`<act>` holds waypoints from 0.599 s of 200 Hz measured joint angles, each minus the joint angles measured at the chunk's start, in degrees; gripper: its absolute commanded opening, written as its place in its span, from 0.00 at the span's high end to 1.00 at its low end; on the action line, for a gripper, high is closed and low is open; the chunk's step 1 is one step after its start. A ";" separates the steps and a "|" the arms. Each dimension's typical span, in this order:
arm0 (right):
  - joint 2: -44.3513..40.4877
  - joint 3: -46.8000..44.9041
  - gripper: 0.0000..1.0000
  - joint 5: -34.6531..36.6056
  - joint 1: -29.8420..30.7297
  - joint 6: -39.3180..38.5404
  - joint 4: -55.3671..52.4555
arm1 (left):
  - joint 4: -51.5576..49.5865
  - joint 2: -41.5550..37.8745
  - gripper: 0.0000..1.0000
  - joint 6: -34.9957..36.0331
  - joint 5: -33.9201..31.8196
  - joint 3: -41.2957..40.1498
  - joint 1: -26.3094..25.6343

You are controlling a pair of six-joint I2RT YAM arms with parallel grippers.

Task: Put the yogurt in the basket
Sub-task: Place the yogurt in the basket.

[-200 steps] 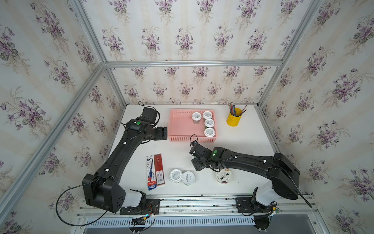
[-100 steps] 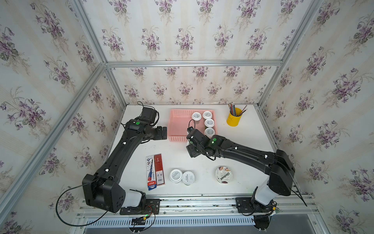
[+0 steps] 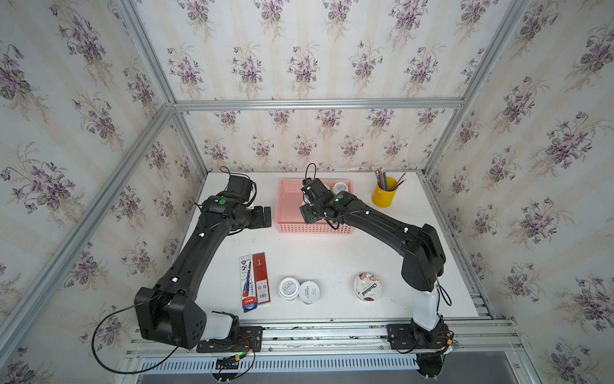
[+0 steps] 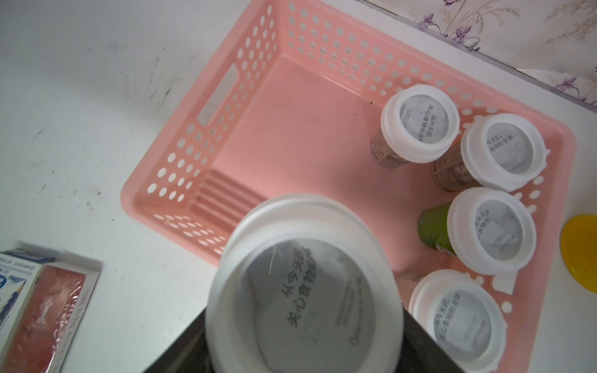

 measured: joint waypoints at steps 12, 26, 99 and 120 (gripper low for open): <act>2.05 1.64 0.28 -0.04 -0.87 -0.17 0.00 | 0.00 0.24 0.01 0.00 0.37 0.00 0.02; 4.28 3.17 0.28 -0.11 -1.86 -0.52 0.00 | 0.02 0.48 0.01 0.00 0.63 0.00 0.17; 9.31 4.68 0.28 -0.72 -4.87 -1.73 0.04 | 0.02 0.96 0.01 0.00 2.08 0.00 1.20; 9.97 4.70 0.28 -0.70 -5.68 -1.95 0.15 | 0.02 0.96 0.01 0.00 2.38 0.00 1.42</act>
